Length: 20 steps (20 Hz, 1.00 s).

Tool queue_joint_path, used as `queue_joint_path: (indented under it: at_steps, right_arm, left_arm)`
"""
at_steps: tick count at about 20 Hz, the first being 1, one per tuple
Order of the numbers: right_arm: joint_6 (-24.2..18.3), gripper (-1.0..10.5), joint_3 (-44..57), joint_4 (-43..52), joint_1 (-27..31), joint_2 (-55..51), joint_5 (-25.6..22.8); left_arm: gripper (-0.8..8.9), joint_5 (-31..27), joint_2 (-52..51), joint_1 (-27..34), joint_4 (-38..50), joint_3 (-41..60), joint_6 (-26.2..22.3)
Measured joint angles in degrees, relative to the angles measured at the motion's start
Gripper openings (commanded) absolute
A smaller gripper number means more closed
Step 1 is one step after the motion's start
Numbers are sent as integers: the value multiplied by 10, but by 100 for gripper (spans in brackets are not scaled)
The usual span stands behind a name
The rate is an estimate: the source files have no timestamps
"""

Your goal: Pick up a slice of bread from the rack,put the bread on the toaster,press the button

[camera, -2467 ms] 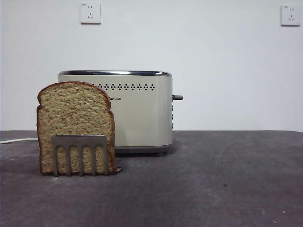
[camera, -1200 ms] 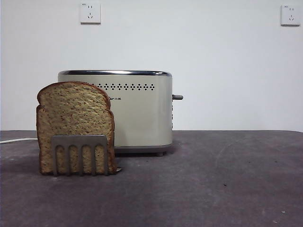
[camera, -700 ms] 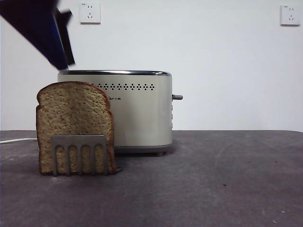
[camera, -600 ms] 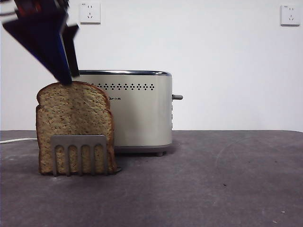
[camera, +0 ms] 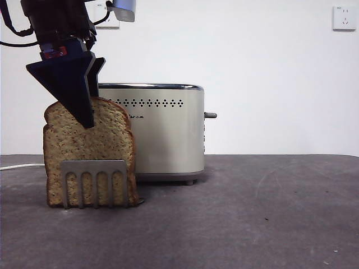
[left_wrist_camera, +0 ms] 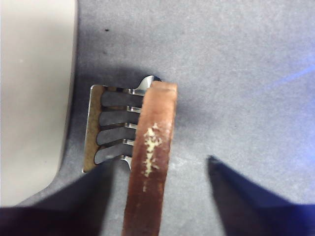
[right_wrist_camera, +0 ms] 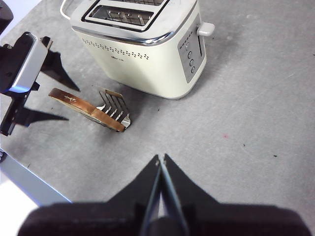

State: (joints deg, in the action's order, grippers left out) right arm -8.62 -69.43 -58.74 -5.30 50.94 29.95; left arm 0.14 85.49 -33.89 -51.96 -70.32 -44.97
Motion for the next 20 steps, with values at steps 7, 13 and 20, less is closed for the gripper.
queue_joint_path:
  at_steps: [7, 13, 20]
  right_arm:
    - [0, -12, 0, 0, 0, 0, 0]
    - [0, -12, 0, 0, 0, 0, 0]
    - [0, -12, 0, 0, 0, 3, 0]
  left_arm:
    - [-9, 0, 0, 0, 0, 0, 0]
    - [-9, -2, 0, 0, -44, -60, 0]
    - [-9, -2, -20, 0, -133, -214, 0]
